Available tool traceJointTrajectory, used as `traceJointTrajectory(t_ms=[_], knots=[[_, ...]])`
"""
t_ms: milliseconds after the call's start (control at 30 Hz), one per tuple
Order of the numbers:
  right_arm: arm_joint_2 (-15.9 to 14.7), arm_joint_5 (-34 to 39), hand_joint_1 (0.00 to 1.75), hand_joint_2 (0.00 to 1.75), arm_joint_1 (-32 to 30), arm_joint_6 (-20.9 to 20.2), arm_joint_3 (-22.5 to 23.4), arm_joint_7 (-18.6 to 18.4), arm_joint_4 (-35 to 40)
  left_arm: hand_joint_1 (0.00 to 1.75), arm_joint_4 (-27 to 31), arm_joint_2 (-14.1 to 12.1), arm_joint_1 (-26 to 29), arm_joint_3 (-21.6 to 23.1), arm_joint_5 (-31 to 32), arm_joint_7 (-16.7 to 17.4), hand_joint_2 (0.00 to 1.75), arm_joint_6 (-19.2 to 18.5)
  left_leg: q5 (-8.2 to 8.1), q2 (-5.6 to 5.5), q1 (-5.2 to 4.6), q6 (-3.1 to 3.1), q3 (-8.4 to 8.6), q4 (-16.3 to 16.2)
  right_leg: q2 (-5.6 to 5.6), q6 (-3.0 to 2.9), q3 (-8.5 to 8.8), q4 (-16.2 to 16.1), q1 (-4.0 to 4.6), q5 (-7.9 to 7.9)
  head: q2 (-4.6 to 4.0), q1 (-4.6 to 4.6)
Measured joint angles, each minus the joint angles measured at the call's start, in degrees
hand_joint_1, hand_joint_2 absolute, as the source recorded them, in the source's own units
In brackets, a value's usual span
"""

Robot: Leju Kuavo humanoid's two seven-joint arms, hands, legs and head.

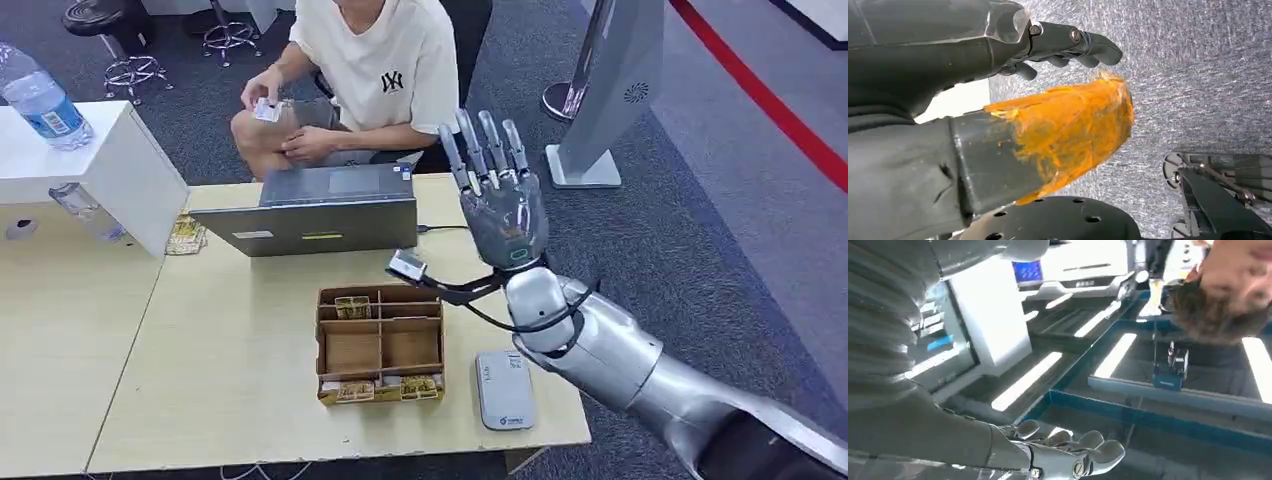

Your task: Pass the card to the sensor for recognition and then transmit it.

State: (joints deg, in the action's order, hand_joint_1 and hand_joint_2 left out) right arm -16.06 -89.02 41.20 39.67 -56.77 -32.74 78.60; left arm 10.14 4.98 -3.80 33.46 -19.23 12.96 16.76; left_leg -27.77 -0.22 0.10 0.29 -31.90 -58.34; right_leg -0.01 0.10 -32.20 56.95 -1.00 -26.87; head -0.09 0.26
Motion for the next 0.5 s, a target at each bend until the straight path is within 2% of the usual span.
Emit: traceJointTrajectory(t_ms=[100, 133, 200, 300, 367, 500], knots=[[0.94, 0.0, 0.0, 1.75, -8.92, 0.09, 7.45, 14.6, 7.35, 0.0, 0.0, 0.11, 0.02, 0.0, -0.72, -0.26, 0.0, 0.29, -0.03, -0.07, 0.03, 0.01, -0.1, 0.01, -0.09, -0.01, -0.01, 0.0, 0.04, -0.05, 0.0, -0.02], [1.47, 0.0, 0.0, 1.75, -11.52, 0.09, 9.46, 18.05, 9.2, 0.0, 0.0, 0.2, 0.02, -0.02, -1.03, -0.29, 0.0, 0.48, -0.03, -0.08, 0.02, 0.01, -0.13, 0.01, -0.09, -0.03, -0.03, 0.0, 0.04, -0.06, 0.0, 0.0], [3.79, 0.0, 0.0, 1.75, -16.99, 0.09, 13.83, 25.15, 12.79, 0.0, -0.02, 0.33, 0.03, -0.02, -1.4, -0.31, 0.0, 0.88, -0.05, -0.08, 0.07, 0.0, -0.12, 0.02, -0.09, -0.03, -0.06, -0.01, 0.08, -0.11, 0.0, 0.04], [8.93, 0.0, 0.0, 1.75, -26.5, 0.09, 19.36, 34.94, 17.07, 0.0, -0.02, 0.5, 0.06, -0.02, -2.39, -0.31, 0.0, 1.29, -0.08, -0.08, 0.1, -0.05, -0.14, 0.03, -0.11, -0.07, -0.06, 0.0, 0.1, -0.15, 0.0, 0.04], [11.68, 0.0, 0.0, 1.75, -30.94, 0.09, 21.24, 36.55, 18.55, 0.0, -0.02, 0.55, 0.16, -0.02, -2.76, -0.31, 0.0, 1.44, -0.12, -0.07, 0.09, -0.11, -0.14, 0.04, -0.09, -0.08, -0.09, 0.01, 0.09, -0.15, 0.0, -0.02], [14.62, 0.09, 0.03, 1.75, -37.15, 0.09, 22.72, 37.68, 19.1, 0.0, -0.02, 0.59, 0.19, -0.02, -3.41, -0.33, 0.0, 1.77, -0.12, -0.05, 0.11, -0.12, -0.12, 0.04, -0.08, -0.11, -0.07, 0.01, 0.11, -0.17, 0.0, 0.0]])
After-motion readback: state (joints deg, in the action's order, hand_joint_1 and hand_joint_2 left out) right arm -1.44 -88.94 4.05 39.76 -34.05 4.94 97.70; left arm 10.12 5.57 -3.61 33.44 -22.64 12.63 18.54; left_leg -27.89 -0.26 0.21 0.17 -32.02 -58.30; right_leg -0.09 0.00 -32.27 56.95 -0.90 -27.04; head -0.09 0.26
